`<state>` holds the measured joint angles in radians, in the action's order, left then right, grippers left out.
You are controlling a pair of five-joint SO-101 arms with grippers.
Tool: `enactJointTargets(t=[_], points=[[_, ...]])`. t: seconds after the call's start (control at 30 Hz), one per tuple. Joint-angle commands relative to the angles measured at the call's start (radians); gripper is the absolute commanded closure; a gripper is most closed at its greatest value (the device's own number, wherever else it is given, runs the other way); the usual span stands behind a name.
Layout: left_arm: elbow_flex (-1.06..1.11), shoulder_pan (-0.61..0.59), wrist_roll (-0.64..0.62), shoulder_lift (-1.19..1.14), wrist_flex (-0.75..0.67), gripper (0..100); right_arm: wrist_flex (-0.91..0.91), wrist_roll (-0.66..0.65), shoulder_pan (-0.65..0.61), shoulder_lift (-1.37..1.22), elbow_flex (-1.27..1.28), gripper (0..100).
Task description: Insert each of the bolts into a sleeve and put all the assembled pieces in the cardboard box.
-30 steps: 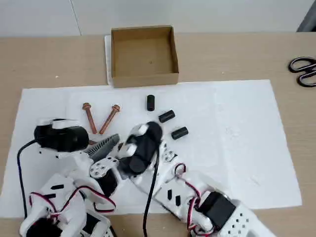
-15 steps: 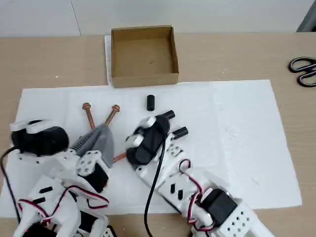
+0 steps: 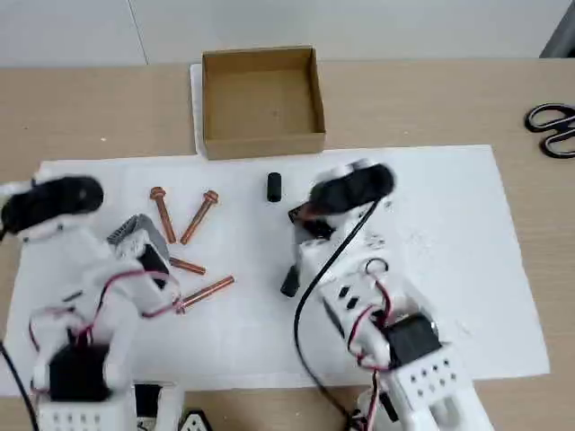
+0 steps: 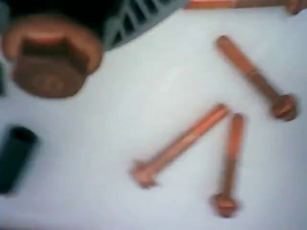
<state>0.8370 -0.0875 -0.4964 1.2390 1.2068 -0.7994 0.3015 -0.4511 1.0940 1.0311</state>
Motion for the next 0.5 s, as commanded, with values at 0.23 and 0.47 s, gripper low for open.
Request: enactJointTargets(t=[0.23, 0.47], points=[[-0.082, -0.049, 0.008, -0.048, -0.005, 100, 0.016, 0.094, 0.131, -0.509, -0.592, 99.5], [-0.082, -0.048, 0.008, 0.011, 0.095, 100, 0.024, 0.092, 0.137, -0.906, -0.933, 99.5]])
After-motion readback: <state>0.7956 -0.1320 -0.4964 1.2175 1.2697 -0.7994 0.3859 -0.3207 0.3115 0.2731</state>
